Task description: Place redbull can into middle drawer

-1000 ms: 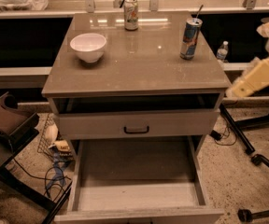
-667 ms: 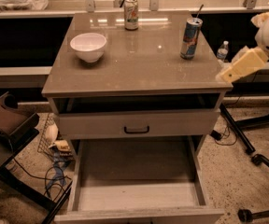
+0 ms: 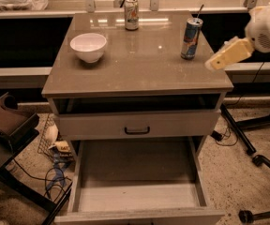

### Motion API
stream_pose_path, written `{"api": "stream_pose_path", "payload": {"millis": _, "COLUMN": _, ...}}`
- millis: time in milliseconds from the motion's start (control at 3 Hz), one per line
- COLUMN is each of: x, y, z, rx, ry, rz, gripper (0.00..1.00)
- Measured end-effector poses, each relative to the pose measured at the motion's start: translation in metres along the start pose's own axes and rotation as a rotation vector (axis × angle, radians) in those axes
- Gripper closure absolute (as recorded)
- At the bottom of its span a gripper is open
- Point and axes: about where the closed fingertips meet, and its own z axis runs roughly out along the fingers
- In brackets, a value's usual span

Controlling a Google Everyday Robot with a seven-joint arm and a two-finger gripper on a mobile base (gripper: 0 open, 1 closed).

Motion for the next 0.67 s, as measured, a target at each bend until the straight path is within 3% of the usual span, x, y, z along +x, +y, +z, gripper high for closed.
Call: {"api": "stream_pose_path", "payload": {"millis": 667, "x": -0.0021, "y": -0.0007, "z": 0.0078, "rx": 0.014, "ry": 0.011, "rz": 0.043, "gripper": 0.00}}
